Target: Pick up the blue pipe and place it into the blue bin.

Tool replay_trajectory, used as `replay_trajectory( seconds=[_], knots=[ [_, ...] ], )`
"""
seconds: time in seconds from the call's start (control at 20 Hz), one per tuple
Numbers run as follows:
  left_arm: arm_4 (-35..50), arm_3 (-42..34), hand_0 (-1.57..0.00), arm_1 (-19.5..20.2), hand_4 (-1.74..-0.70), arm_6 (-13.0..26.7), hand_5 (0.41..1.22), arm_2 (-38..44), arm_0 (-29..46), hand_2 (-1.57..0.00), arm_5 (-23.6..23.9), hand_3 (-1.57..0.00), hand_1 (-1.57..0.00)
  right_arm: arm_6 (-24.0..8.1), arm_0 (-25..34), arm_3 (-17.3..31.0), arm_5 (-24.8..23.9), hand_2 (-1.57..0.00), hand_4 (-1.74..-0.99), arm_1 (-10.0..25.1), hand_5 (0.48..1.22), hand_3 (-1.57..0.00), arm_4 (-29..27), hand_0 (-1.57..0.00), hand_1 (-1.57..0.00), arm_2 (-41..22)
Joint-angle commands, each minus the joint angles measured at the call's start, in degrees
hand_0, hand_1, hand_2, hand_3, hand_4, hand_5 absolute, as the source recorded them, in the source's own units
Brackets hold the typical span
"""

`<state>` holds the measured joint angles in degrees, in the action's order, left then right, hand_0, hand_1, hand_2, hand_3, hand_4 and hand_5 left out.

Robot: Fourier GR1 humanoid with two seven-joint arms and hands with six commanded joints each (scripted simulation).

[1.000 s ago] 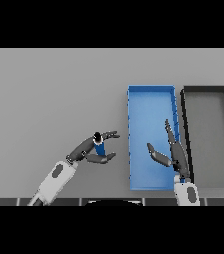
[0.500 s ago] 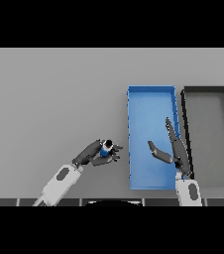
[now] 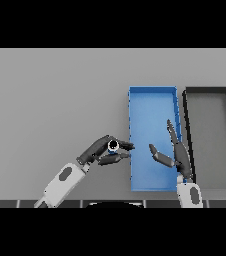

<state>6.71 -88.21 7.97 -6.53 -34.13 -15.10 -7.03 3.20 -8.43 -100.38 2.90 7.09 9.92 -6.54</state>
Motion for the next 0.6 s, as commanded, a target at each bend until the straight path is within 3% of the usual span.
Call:
replay_trajectory(
  seconds=[0.0, 0.25, 0.5, 0.55],
  knots=[
    [-0.06, -1.15, -1.56, 0.13, -1.74, 1.62, 1.216, 0.03, -0.33, -1.56, 0.21, -1.49, -1.56, -0.25, 0.32, 0.22, -0.25, 0.0, -1.144, -0.01, 0.601, 0.0, 0.3, 0.0, 0.0, 0.03],
    [-1.52, -1.68, -1.57, -0.71, -1.74, 5.12, 1.219, -0.51, -0.85, -1.57, -0.13, -1.5, -1.57, 0.79, 0.59, 1.62, -0.03, 0.0, -1.127, 0.34, 0.605, 0.0, -0.8, 0.0, 0.0, 1.15],
    [-1.88, -1.62, -1.57, 0.07, -1.74, 5.2, 1.219, 0.76, -0.72, -1.57, -1.18, -1.49, -1.57, 1.66, 0.01, 1.33, 0.64, 0.0, -1.176, 0.58, 0.605, 0.0, -1.76, 0.0, 0.0, 1.44],
    [-2.03, -2.17, -1.57, -0.35, -1.74, 5.34, 1.22, 0.33, -0.1, -1.57, -1.16, -1.5, -1.57, 3.05, 0.41, 1.47, 1.79, 0.0, -1.186, 0.8, 0.615, 0.0, -3.46, 0.0, 0.0, 1.92]
  ],
)
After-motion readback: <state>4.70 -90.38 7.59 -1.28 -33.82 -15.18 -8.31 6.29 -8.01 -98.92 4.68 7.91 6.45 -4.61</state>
